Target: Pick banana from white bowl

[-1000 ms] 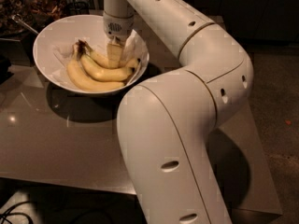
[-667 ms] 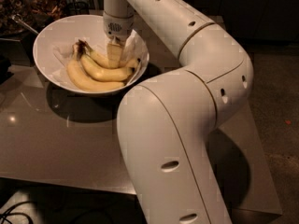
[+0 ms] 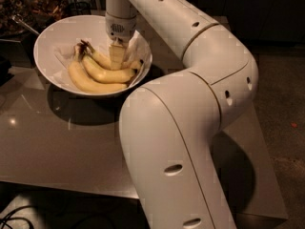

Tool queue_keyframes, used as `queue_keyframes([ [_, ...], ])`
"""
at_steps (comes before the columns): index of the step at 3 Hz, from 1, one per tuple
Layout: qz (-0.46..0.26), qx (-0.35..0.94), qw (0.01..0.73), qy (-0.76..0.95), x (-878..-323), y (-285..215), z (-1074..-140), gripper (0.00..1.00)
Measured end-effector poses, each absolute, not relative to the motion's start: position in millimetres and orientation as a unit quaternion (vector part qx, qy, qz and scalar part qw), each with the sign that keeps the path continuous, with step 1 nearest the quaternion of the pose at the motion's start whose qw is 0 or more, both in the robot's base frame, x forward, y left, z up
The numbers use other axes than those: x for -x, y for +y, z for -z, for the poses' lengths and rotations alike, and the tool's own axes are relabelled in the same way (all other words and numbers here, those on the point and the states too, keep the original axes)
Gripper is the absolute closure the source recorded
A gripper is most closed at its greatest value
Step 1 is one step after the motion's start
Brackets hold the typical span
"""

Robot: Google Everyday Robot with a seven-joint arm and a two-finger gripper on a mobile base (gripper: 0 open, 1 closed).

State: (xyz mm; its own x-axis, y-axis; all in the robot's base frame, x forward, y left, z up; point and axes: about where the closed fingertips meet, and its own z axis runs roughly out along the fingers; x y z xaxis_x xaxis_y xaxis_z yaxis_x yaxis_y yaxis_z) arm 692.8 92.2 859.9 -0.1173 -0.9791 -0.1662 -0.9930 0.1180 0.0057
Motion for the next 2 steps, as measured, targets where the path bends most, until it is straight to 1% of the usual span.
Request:
queue_keyframes([
  [1, -0.057, 0.662, 0.061, 0.745, -693.0, 92.3, -859.9, 0.0],
  [2, -0.058, 0.662, 0.061, 0.745, -693.0, 92.3, -859.9, 0.0],
])
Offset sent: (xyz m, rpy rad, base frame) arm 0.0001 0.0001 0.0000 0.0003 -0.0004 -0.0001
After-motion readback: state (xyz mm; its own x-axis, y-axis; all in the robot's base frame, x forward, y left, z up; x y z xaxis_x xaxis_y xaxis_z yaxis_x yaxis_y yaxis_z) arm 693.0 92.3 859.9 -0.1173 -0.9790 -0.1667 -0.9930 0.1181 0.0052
